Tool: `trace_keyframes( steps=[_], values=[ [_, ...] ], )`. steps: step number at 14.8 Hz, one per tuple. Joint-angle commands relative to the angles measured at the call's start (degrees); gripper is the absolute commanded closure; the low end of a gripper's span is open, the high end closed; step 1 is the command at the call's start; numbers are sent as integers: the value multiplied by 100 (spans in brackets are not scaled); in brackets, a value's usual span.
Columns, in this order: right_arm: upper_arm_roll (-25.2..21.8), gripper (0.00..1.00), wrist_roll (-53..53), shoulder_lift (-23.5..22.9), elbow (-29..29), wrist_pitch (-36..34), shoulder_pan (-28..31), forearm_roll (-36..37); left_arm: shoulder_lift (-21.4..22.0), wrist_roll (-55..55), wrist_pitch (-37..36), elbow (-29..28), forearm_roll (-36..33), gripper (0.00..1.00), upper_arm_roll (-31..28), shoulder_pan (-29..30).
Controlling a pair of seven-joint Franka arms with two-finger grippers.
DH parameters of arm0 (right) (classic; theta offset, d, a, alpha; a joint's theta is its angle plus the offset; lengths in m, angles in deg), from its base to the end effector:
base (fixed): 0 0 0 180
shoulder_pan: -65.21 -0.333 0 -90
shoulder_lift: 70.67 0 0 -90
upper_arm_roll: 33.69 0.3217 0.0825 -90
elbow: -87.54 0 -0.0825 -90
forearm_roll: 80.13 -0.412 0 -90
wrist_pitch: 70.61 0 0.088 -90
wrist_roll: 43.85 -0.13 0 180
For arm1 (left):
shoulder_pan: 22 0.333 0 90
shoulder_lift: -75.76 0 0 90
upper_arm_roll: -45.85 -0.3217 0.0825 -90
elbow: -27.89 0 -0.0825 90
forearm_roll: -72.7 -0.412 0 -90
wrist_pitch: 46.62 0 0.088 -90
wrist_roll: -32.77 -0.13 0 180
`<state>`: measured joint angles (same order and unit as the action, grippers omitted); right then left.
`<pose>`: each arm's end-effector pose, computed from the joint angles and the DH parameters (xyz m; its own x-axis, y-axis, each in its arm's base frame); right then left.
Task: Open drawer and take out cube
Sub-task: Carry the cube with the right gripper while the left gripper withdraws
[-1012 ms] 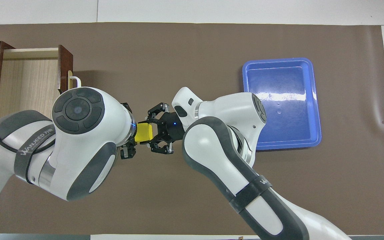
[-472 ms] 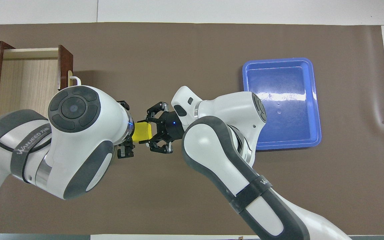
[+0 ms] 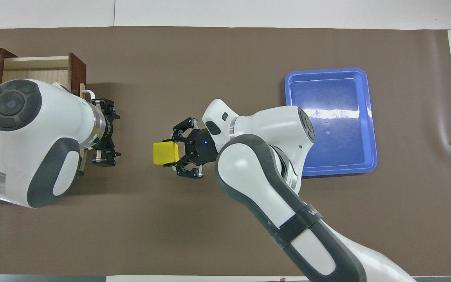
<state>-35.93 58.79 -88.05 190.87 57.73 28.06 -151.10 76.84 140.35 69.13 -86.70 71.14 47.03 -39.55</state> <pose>0.5407 0.4342 0.3858 -0.0155 0.5463 0.8375 0.9957 0.0854 -0.0373 0.5501 -0.1843 0.4411 0.0311 0.9994 0.0124 0.9985 -0.0317 0.0448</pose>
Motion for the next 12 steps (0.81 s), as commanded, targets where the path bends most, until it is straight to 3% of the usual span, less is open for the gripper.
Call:
trace_keyframes(
  steps=[1,6,12],
  values=[
    [21,100,45,-73,-129,-361,329,-49,-230,-500,762,-327,-263,0,31,418],
    [-13,100,449,-73,-50,-1038,1181,143,-512,-1765,1467,-257,-485,0,40,1271],
    [-22,100,485,-47,221,-1514,2728,1302,-706,-2714,1529,86,-485,0,31,2079]
  ],
)
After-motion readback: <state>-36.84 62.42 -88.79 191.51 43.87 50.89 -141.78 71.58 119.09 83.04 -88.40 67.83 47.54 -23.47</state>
